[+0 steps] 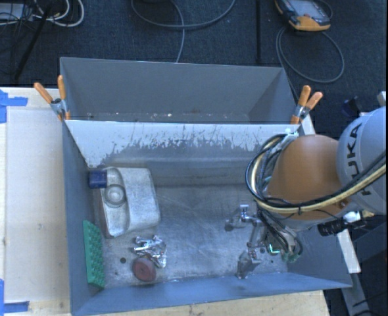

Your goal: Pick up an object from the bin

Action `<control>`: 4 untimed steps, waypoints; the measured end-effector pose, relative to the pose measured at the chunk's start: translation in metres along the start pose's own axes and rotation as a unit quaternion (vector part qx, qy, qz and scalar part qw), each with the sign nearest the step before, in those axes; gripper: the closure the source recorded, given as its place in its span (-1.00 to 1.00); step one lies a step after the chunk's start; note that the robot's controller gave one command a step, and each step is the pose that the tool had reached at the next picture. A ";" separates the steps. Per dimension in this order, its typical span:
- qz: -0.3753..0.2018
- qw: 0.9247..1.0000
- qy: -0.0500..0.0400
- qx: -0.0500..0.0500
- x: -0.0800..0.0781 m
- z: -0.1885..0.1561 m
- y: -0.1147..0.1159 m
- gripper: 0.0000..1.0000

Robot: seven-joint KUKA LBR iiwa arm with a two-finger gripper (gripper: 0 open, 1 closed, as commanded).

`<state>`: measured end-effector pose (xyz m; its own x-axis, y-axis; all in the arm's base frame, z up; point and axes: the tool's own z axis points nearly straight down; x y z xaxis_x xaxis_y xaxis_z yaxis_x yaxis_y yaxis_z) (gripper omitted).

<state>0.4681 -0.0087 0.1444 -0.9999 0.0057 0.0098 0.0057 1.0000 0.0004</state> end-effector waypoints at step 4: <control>-0.421 0.907 -0.009 0.002 -0.014 0.073 0.225 -1.00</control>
Offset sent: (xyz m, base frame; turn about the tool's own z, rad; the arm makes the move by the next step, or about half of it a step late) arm 0.0344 0.0724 -0.0254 -0.1069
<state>0.4823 0.2166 0.0715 -0.6503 -0.7596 -0.0096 -0.7596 0.6503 -0.0034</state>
